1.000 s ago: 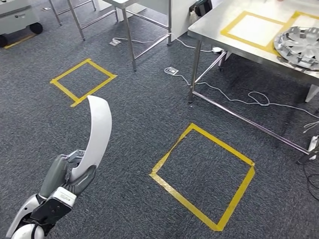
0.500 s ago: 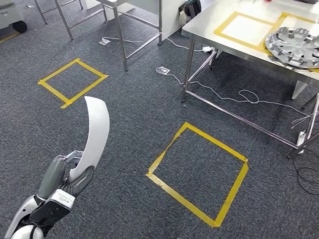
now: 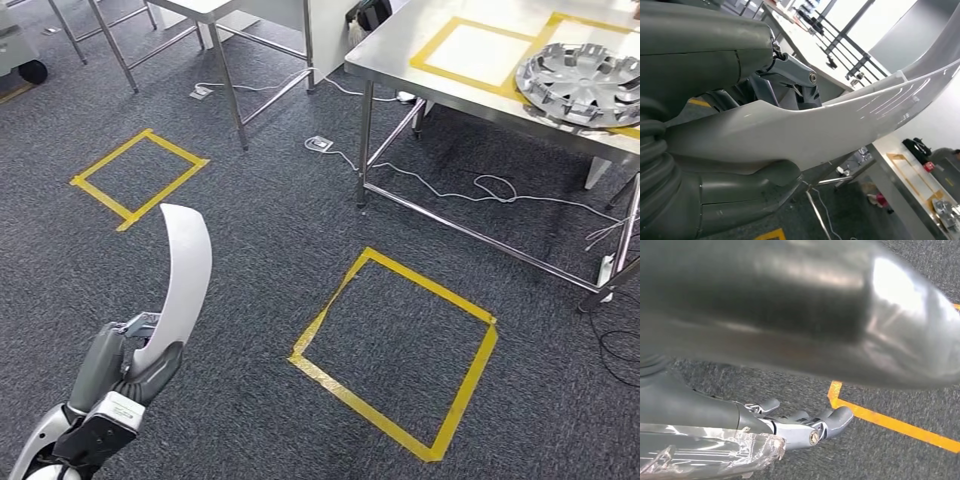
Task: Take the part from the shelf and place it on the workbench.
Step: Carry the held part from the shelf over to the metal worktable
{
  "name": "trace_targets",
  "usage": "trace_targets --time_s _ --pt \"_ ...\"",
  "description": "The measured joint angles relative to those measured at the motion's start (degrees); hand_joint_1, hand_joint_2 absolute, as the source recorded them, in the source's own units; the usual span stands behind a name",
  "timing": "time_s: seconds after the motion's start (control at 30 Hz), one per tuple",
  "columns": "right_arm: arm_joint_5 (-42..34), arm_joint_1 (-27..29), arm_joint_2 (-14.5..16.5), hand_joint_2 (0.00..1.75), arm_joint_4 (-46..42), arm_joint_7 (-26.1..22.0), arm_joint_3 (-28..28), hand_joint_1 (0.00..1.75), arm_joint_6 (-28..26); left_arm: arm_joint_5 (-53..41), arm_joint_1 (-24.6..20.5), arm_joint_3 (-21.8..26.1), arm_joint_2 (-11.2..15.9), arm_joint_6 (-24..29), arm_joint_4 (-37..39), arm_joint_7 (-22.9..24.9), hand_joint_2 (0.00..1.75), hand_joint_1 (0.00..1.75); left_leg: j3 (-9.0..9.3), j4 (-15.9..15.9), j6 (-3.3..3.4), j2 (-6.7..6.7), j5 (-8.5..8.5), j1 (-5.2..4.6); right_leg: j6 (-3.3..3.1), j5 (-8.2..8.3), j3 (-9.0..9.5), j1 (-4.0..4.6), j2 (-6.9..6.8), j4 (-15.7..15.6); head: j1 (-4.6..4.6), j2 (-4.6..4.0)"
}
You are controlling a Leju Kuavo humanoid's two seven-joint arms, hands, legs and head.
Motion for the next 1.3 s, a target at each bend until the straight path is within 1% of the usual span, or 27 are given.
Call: trace_targets --time_s 0.03,0.07,0.1,0.17,0.2,0.27,0.33,0.4,0.43,0.47,0.5,0.57,0.6,0.67,0.73,0.8,0.87,0.93,0.97,1.0,1.03,1.1,1.13,1.17,1.23,1.27,1.3 --pt "0.5 -0.3 0.0 0.00 0.4 -0.2 -0.3 0.00 0.5 0.0 0.1 0.0 0.2 0.3 -0.1 0.0 1.75 1.75 1.36 -3.5 0.13 -0.25 2.61 0.02 0.16 -0.35 0.46 -0.02 0.27 0.0 0.00 0.00" --pt "0.9 -0.7 0.0 0.00 0.9 -0.3 -0.5 0.00 0.9 0.1 0.2 0.0 0.4 0.6 -0.1 -0.1 1.75 1.75 2.94 -7.0 0.31 -1.03 4.26 0.07 0.43 -0.77 0.66 0.03 0.56 0.0 0.03 0.00" --pt "1.4 -1.0 0.0 0.00 1.2 -0.5 -0.7 0.00 1.4 0.2 0.3 0.0 0.7 0.9 -0.3 -0.2 1.75 1.75 4.32 -9.9 0.53 -1.71 5.02 0.12 0.75 -1.14 0.72 0.05 0.93 0.0 0.02 0.01" --pt "2.5 -1.7 0.0 0.00 1.8 -0.8 -1.1 0.00 2.4 0.4 0.8 0.0 1.1 1.4 -0.5 -0.3 1.75 1.75 5.67 -12.6 1.18 -2.55 4.40 0.06 1.58 -1.28 0.80 0.01 1.56 -0.3 0.06 0.01" --pt "3.0 -1.9 0.0 0.00 2.1 -1.0 -1.4 0.00 2.9 0.4 1.0 0.0 1.3 1.7 -0.6 -0.4 1.75 1.75 6.01 -13.1 1.60 -2.16 4.17 0.03 2.00 -1.19 1.17 -0.07 1.81 -0.4 0.04 0.02" --pt "3.6 -2.2 0.0 0.00 2.6 -1.2 -1.8 0.00 3.5 0.5 1.4 -0.1 1.6 2.2 -0.8 -0.5 1.75 1.75 6.85 -13.6 2.38 -1.38 3.96 0.11 2.68 -1.60 1.38 -0.03 1.19 0.4 0.22 0.01" --pt "3.9 -2.6 0.0 0.00 3.0 -1.4 -2.0 0.00 3.8 0.5 1.7 -0.1 1.8 2.5 -1.0 -0.6 1.75 1.75 7.77 -13.8 2.89 -0.52 3.56 0.17 2.90 -3.89 -1.54 0.06 -0.12 5.5 0.59 0.01" --pt "4.4 -2.9 0.0 0.00 3.4 -1.5 -2.2 0.00 4.1 0.6 1.9 -0.1 2.1 2.7 -1.1 -0.6 1.75 1.75 8.46 -13.8 3.15 0.40 2.90 0.07 2.90 -6.50 -6.53 0.09 -0.68 13.1 0.75 0.01" --pt "4.8 -3.0 0.0 0.00 3.7 -1.6 -2.3 0.00 4.3 0.7 2.0 -0.1 2.3 2.8 -1.1 -0.6 1.75 1.75 8.93 -13.8 3.17 0.83 2.48 0.03 2.90 -6.96 -8.48 0.11 -0.73 15.4 0.73 0.01" --pt "5.2 -3.1 0.0 0.00 3.9 -1.8 -2.6 0.00 4.5 0.8 2.2 -0.1 2.4 3.0 -1.1 -0.6 1.75 1.75 9.53 -13.8 3.18 1.26 2.00 0.00 2.88 -6.48 -9.55 0.11 -0.79 15.7 0.77 0.01" --pt "5.6 -3.1 0.0 0.00 4.2 -1.9 -2.8 0.00 4.8 0.9 2.3 -0.2 2.6 3.2 -1.1 -0.6 1.75 1.75 10.32 -13.8 3.13 1.73 1.43 -0.01 2.86 -4.70 -9.58 0.11 -0.99 13.9 0.77 0.01" --pt "6.1 -3.5 0.0 0.00 4.7 -2.2 -3.2 0.00 5.0 1.0 2.5 -0.2 2.8 3.5 -1.2 -0.6 1.75 1.75 11.89 -13.8 2.83 2.70 0.21 -0.07 2.65 0.84 -7.81 0.23 -2.61 6.9 0.80 0.00" --pt "6.4 -3.7 0.0 0.00 5.0 -2.3 -3.3 0.00 5.1 1.0 2.6 -0.2 3.0 3.6 -1.2 -0.6 1.75 1.75 12.50 -13.7 2.57 3.13 -0.36 -0.18 2.30 2.59 -7.01 0.34 -3.53 3.8 0.81 0.00" --pt "6.7 -4.1 0.0 0.00 5.4 -2.4 -3.4 0.00 5.2 1.1 2.9 -0.2 3.3 3.7 -1.3 -0.7 1.75 1.75 13.16 -13.6 1.86 3.84 -1.15 -0.36 1.43 3.84 -6.51 0.60 -4.36 1.6 0.78 0.01" --pt "6.9 -4.3 0.0 0.00 5.7 -2.4 -3.5 0.00 5.2 1.1 3.0 -0.2 3.5 3.8 -1.4 -0.7 1.75 1.75 13.58 -13.2 1.16 4.07 -1.38 -0.21 0.67 3.85 -5.83 0.55 -3.14 1.4 0.72 0.01" --pt "7.0 -4.5 0.0 0.00 5.8 -2.5 -3.6 0.00 5.2 1.1 3.0 -0.2 3.7 3.9 -1.6 -0.8 1.75 1.75 12.50 -10.3 0.58 2.56 -2.19 0.02 0.10 3.72 -4.91 0.28 -1.90 1.1 0.62 0.01" --pt "7.2 -4.8 0.0 0.00 6.0 -2.6 -3.7 0.00 5.4 1.1 3.1 -0.2 3.9 4.1 -1.7 -0.8 1.75 1.75 8.40 -3.6 0.13 0.73 -4.75 0.10 -0.23 3.62 -4.55 0.05 -0.70 0.9 0.50 0.01" --pt "7.8 -5.1 0.0 0.00 6.2 -3.0 -3.9 0.00 5.9 1.1 3.3 -0.2 4.2 4.4 -1.7 -0.7 1.75 1.75 3.71 2.3 -0.12 0.30 -7.50 0.15 -0.36 3.48 -4.43 -0.08 0.68 0.9 0.46 0.00" --pt "8.3 -5.3 0.0 0.00 6.5 -3.3 -4.0 0.00 6.3 1.1 3.5 -0.2 4.3 4.5 -1.7 -0.6 1.75 1.75 2.24 3.3 -0.17 0.25 -7.67 0.21 -0.36 3.39 -4.31 -0.12 1.42 0.9 0.47 0.00" --pt "8.9 -5.6 0.0 0.00 6.8 -3.6 -4.1 0.00 6.6 1.1 3.6 -0.2 4.5 4.8 -1.7 -0.5 1.75 1.75 1.74 2.3 -0.19 0.16 -6.36 0.28 -0.33 3.27 -4.11 -0.18 2.19 0.9 0.47 0.00" --pt "9.5 -5.9 0.0 0.00 7.1 -3.9 -4.3 0.00 6.9 1.0 3.7 -0.2 4.6 5.1 -1.8 -0.4 1.75 1.75 2.05 -0.3 -0.20 -0.14 -3.82 0.39 -0.23 3.15 -3.88 -0.25 2.96 0.9 0.47 0.00" --pt "10.6 -6.4 0.0 0.00 7.8 -4.4 -4.5 0.00 7.5 1.0 3.9 -0.2 4.9 5.8 -2.1 -0.3 1.75 1.75 3.83 -7.4 -0.17 -2.10 1.69 0.71 0.16 2.90 -3.62 -0.36 4.36 1.0 0.39 0.01" --pt "11.1 -6.7 0.0 0.00 8.0 -4.7 -4.6 0.00 7.7 0.9 4.1 -0.2 5.0 6.3 -2.2 -0.2 1.75 1.75 4.47 -10.1 -0.02 -3.11 3.08 0.82 0.46 2.79 -3.67 -0.34 4.99 1.0 0.36 0.01" --pt "11.7 -6.9 0.0 0.00 8.2 -4.9 -4.7 0.00 7.9 0.7 4.4 -0.2 5.2 6.7 -2.3 -0.1 1.75 1.75 4.79 -11.6 0.26 -3.83 3.73 0.87 0.83 2.66 -3.97 -0.31 5.62 1.0 0.28 0.01" --pt "12.6 -7.2 0.0 0.00 8.7 -5.2 -4.9 0.00 8.2 0.5 4.9 -0.2 5.4 7.6 -2.5 0.1 1.75 1.75 4.96 -12.2 1.05 -3.46 4.09 0.90 1.56 2.46 -4.33 -0.28 6.72 0.6 0.27 0.00" --pt "13.1 -7.2 0.0 0.00 9.0 -5.4 -5.0 0.00 8.4 0.4 5.0 -0.2 5.5 8.0 -2.6 0.1 1.75 1.75 5.09 -12.3 1.47 -2.92 4.53 0.97 1.83 2.17 -4.45 -0.23 6.40 0.7 0.29 0.00" --pt "13.5 -7.3 0.0 0.00 9.2 -5.6 -5.1 0.00 8.5 0.4 5.1 -0.2 5.7 8.4 -2.8 0.1 1.75 1.75 5.21 -12.4 1.86 -2.38 4.75 1.06 2.00 1.49 -4.63 -0.14 5.32 1.4 0.45 0.00"
